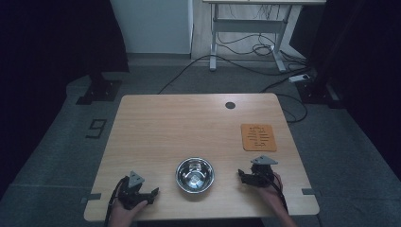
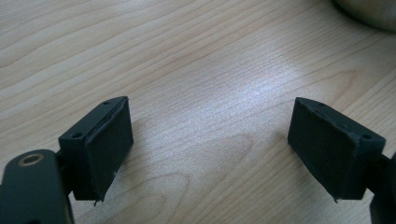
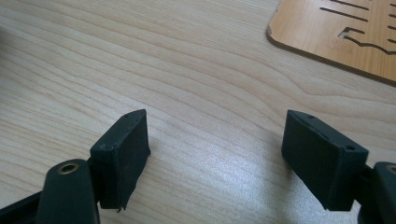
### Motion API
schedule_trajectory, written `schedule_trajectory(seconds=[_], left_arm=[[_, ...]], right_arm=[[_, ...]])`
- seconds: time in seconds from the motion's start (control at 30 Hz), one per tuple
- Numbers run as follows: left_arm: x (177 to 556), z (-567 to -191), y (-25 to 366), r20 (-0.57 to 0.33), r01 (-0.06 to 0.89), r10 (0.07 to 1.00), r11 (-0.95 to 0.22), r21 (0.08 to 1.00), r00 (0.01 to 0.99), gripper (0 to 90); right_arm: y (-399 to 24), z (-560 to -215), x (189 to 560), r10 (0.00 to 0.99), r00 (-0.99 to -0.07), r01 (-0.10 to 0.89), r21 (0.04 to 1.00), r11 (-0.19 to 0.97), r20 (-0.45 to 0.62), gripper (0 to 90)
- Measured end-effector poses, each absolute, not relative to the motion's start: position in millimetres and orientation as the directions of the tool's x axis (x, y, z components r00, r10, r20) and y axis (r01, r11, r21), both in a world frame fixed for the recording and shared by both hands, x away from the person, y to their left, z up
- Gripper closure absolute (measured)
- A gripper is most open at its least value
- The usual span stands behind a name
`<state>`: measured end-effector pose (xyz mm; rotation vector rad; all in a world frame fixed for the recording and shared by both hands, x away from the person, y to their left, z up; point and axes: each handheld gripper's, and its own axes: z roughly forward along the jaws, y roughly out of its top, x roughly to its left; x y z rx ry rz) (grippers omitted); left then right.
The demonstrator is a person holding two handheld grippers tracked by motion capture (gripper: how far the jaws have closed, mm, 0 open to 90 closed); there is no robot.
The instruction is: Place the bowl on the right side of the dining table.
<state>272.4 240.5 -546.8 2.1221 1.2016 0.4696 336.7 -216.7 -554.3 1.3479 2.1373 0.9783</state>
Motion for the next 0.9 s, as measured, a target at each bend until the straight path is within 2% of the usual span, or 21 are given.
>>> schedule_trajectory(seconds=[0.17,0.4,0.77,0.9], left_arm=[[272.4,-546.8,240.5,-0.007,0.625,0.856,-0.372,0.687,0.517,13.7],[272.4,-546.8,240.5,-0.007,0.625,0.856,-0.372,0.687,0.517,13.7],[272.4,-546.8,240.5,-0.007,0.625,0.856,-0.372,0.687,0.517,13.7],[272.4,-546.7,240.5,-0.007,0.625,0.856,-0.372,0.686,0.517,13.6]], right_arm=[[-217.0,-554.3,337.1,0.898,-0.44,0.596,0.752,0.282,0.013,22.9],[-217.7,-554.5,339.2,0.903,-0.429,0.604,0.747,0.277,0.012,18.5],[-220.5,-554.3,340.7,0.905,-0.425,0.607,0.748,0.27,0.017,18.8],[-225.6,-553.3,342.0,0.914,-0.403,0.621,0.748,0.232,0.051,19.7]])
